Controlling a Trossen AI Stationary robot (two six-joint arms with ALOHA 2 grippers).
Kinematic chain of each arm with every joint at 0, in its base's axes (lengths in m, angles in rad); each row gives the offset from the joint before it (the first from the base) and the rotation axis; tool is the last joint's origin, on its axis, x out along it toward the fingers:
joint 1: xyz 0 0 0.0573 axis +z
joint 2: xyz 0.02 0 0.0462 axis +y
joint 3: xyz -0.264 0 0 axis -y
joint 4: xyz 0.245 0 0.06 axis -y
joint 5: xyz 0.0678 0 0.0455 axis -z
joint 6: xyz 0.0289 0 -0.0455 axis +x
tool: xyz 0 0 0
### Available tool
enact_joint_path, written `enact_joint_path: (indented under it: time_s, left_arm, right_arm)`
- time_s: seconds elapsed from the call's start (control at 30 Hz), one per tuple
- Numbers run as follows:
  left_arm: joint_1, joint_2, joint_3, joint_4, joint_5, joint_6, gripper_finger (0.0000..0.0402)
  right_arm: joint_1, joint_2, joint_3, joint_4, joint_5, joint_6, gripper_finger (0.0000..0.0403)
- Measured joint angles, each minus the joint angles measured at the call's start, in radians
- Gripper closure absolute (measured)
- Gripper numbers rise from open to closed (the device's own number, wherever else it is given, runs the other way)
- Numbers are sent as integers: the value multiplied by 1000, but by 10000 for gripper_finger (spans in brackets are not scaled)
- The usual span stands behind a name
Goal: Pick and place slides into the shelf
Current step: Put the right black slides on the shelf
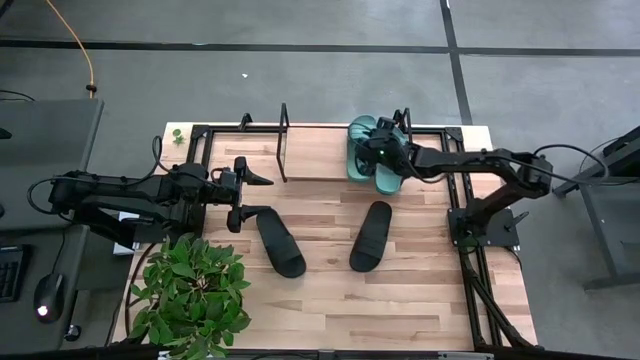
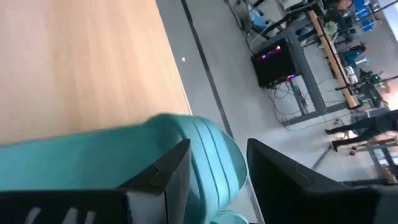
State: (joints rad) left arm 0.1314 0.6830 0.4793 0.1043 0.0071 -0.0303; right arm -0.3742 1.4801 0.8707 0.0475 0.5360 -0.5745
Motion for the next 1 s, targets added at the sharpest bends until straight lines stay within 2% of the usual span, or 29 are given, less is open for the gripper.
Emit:
enact_joint_path:
  time_s: [0.23, 0.6, 0.83, 1.0]
  left_arm:
    - [0, 0, 0, 2, 0, -4, 89]
    - [0, -1, 1, 5, 0, -10, 89]
    - [-1, 0, 36, -47, 0, -26, 89]
    - [-1, 0, 37, -55, 0, -28, 89]
  right_arm:
    - [63, -97, 0, -15, -77, 63, 256]
    - [208, -158, 0, -30, -76, 96, 256]
    - [265, -200, 0, -100, -91, 260, 256]
    - [285, -234, 0, -160, -183, 391, 256]
